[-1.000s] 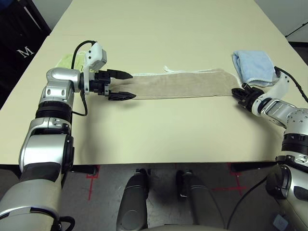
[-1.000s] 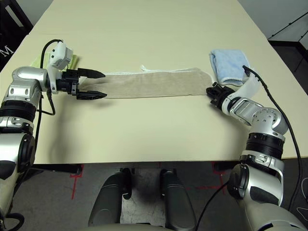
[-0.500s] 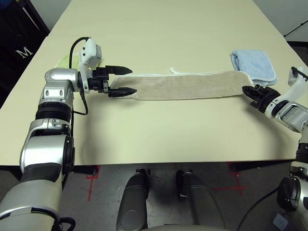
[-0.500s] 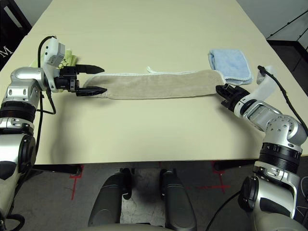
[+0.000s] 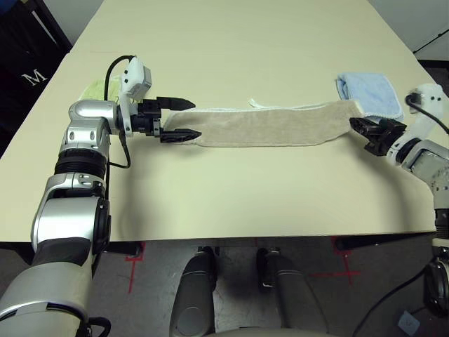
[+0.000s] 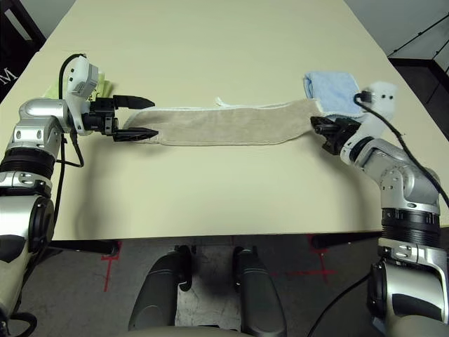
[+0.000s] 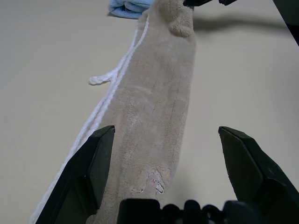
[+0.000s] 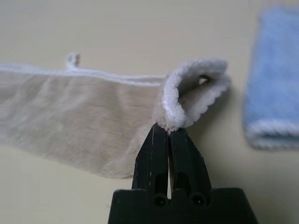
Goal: Fold the towel and set it aside.
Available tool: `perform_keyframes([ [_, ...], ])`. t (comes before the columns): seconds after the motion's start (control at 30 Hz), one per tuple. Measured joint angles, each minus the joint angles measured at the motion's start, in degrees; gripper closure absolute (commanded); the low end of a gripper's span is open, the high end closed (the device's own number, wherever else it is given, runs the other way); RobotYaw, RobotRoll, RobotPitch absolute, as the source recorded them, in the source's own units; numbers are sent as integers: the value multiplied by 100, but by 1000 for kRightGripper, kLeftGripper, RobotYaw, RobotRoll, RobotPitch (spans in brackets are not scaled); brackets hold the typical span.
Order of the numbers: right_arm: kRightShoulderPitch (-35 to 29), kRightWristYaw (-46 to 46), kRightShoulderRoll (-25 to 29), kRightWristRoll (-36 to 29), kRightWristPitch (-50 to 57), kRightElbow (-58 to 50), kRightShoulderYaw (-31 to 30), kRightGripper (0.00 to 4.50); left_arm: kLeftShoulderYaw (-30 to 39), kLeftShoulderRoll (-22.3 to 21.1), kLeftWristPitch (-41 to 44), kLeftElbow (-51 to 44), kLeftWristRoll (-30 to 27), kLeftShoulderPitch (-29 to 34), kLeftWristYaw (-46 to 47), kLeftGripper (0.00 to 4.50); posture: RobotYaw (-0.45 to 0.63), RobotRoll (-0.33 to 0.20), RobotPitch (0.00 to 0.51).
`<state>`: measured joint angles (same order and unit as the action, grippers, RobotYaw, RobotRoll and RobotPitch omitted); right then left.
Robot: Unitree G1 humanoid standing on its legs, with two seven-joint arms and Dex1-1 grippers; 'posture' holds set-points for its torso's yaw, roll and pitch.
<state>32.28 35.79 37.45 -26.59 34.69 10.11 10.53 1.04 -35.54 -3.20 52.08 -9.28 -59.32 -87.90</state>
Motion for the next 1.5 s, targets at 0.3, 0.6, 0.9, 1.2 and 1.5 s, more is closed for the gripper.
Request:
perform_keyframes([
  [0.3,647,1005,357,720,-263,-391,-1122,4459,-16,0,10,-56,0,79,-8,0,42,0,197],
  [0.6,988,1276,99,1222,51,-656,-1936,4459,-47,-1,82,-196,0,119,-9,0,55,0,193],
  [0.9,1237,1090,-538,1624,148,-381,-2170,4459,-53,-18,164,-297,-1,171,-4,0,78,0,188],
  [1.2,1279,1193,-771,1895,-31,-165,-2401,4459,-52,-95,278,-468,-3,275,5,0,85,0,186],
  [1.5,1275,1227,-1090,2029,-260,-103,-2550,2212,-53,-107,336,-626,-10,354,12,0,80,0,190],
])
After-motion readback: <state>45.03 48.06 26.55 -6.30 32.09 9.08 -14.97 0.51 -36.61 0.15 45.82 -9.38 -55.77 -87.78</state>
